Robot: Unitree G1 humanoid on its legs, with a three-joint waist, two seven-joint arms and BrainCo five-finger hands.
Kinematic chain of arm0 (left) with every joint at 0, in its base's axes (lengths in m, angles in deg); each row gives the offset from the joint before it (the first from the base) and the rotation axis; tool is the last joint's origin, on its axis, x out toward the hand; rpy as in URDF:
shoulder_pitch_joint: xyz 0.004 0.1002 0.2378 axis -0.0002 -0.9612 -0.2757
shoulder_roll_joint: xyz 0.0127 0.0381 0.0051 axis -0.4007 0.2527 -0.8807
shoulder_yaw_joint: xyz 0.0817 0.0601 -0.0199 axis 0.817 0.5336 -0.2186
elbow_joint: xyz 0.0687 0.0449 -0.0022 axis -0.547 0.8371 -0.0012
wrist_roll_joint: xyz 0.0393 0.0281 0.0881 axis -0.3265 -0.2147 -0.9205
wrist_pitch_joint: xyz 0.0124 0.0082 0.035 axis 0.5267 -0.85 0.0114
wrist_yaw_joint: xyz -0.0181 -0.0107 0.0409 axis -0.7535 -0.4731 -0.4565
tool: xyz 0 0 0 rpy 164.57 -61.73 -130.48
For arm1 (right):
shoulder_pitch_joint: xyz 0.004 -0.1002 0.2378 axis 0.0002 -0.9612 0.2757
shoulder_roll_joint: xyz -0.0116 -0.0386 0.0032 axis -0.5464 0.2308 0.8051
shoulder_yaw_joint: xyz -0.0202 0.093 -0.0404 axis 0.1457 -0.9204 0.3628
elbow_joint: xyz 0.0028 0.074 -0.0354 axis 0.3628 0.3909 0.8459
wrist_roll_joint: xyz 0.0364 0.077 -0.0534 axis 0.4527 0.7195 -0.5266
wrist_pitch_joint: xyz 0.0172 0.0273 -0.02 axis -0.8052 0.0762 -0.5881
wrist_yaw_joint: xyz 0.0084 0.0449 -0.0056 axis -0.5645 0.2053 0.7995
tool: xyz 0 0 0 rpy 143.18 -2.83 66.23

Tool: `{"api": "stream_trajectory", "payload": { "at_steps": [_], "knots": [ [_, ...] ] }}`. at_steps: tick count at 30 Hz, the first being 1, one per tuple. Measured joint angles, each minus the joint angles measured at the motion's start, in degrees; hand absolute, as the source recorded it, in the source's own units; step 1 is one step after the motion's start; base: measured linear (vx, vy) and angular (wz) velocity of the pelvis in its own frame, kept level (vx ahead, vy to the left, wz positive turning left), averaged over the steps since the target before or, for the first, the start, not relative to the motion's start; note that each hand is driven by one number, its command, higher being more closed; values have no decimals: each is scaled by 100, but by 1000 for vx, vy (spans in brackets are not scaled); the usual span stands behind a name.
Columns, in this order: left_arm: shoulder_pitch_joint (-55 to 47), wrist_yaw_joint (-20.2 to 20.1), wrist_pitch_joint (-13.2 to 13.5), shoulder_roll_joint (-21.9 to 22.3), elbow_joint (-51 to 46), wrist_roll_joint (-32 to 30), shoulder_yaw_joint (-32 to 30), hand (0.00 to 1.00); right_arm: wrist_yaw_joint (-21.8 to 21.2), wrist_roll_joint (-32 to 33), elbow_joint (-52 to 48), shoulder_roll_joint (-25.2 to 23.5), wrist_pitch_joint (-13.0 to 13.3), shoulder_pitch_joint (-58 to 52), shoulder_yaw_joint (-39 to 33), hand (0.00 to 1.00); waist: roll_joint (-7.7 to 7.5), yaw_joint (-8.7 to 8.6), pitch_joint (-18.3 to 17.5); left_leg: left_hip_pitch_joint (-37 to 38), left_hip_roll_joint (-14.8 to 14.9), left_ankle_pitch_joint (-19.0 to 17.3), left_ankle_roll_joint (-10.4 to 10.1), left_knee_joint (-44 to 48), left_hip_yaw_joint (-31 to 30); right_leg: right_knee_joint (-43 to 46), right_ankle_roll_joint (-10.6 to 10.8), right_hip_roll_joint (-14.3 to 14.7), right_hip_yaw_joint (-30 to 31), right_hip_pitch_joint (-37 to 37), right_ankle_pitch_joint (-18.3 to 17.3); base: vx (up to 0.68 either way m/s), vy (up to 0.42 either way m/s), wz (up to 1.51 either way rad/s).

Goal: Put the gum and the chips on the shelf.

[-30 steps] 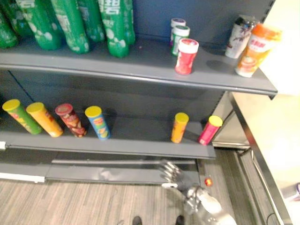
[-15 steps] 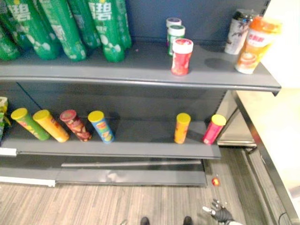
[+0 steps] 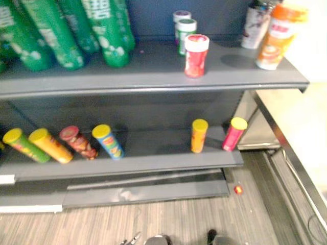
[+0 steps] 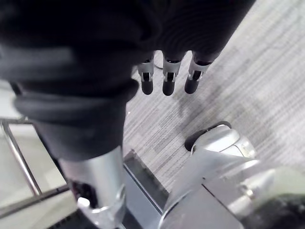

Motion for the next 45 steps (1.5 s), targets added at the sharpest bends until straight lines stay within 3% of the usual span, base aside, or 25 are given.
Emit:
{"api": "stream_trajectory", "payload": {
  "at_steps": [1,2,5,8,10,13,15,18,21,30,33,34,35,36,37,38,40,42,45],
  "knots": [
    [3,0,3,12,-32,-2,-9,0,2,25,-43,-92,5,-11,-19,0,-1,-2,16,4,58,-14,32,-2,179,-66,-43,14,-56,-63,119,-129,276,-168],
    [14,-4,26,-29,-102,-2,-45,0,15,140,-109,-205,-6,-37,-172,0,-138,6,89,124,81,-24,43,-21,572,260,-312,-261,-606,-154,-52,-110,252,-136],
    [89,-25,48,-48,-132,-6,-31,0,94,152,-92,-293,-7,-244,-175,0,-114,-2,122,356,135,36,46,-212,1130,792,-632,-741,-1268,-15,-298,-40,201,-102],
    [88,-122,76,-120,-123,-9,149,0,133,149,121,-245,0,-129,-188,0,-125,-1,116,527,155,241,-35,-601,1737,958,-708,-995,-1580,206,-353,-28,95,-110],
    [85,-136,74,-194,-120,-8,292,0,181,148,275,-230,-1,0,-218,0,-190,4,79,532,139,328,-105,-709,2091,662,-630,-1059,-1681,348,-303,-16,-71,-107],
    [115,-144,71,-267,-34,-3,337,0,180,134,349,-202,-4,178,-191,0,-318,8,47,585,163,419,-214,-691,2625,-295,-407,-910,-1709,572,-401,0,-157,-95],
    [138,-141,70,-298,19,-3,400,0,172,144,440,-77,-8,289,-160,0,-241,-36,84,655,227,506,-314,-684,2854,-582,-205,-794,-1628,618,-518,-3,-236,-68],
    [191,-148,71,-217,142,-3,390,0,168,143,520,25,-12,330,-208,0,-131,-142,77,783,395,707,-434,-801,2869,-598,-310,-570,-1614,661,-588,-37,-201,-18],
    [205,-181,67,-178,125,-5,253,0,164,143,518,28,-7,450,-308,0,-126,-159,70,786,454,926,-485,-1005,2844,-703,-353,-425,-1644,658,-681,-89,-128,0],
    [236,-176,-13,-136,132,-21,-3,0,177,199,516,31,11,509,-621,0,-67,-214,107,868,365,1172,-526,-1356,3073,-769,-435,-333,-1463,532,-673,-7,-19,-9],
    [244,-173,-13,-136,117,-7,-185,0,173,242,604,-24,12,522,-628,0,-120,-233,211,880,879,1092,-604,-227,3224,-621,-560,-289,-1204,577,-836,82,-51,-54],
    [240,-173,-12,-89,70,6,-277,0,174,245,651,-17,11,512,-658,0,-109,-231,279,869,1174,1097,-596,407,3151,-552,-574,-250,-1104,672,-848,86,-109,-66],
    [203,-162,-13,58,-32,148,-417,0,178,274,621,6,15,442,-735,0,11,-227,365,848,1607,1156,-436,1225,2784,-427,-625,-107,-964,838,-966,89,-97,-67],
    [179,-126,29,134,-117,244,-522,0,182,313,590,14,16,393,-729,0,54,-211,378,771,1716,1245,-207,1537,2416,-334,-650,-51,-876,876,-1058,94,-58,-84],
    [176,-133,86,202,-273,456,-602,0,181,374,488,1,26,263,-715,0,47,-141,372,440,1729,1636,121,2053,1453,-166,-709,-15,-626,886,-1203,127,-30,-91],
    [201,-145,146,303,-380,612,-606,0,194,393,436,-6,27,236,-574,0,66,-126,357,52,1618,1893,-39,2464,601,-141,-790,16,-379,904,-1270,160,-24,-91],
    [318,-180,211,448,-389,666,-550,0,191,470,298,11,31,278,-562,0,100,-143,367,-274,1236,1162,-332,2609,-86,-142,-806,9,4,852,-1272,190,7,-99],
    [287,-191,208,483,-471,659,-474,0,182,471,288,-2,28,307,-548,0,77,-82,365,-335,890,845,-399,2150,-321,-158,-804,31,361,901,-1276,165,52,-105],
    [259,-182,204,496,-472,651,-491,0,181,472,234,-25,35,330,-487,0,50,-39,347,-293,572,814,-399,741,-685,-139,-679,53,780,946,-1306,170,154,-81]
  ]
}}
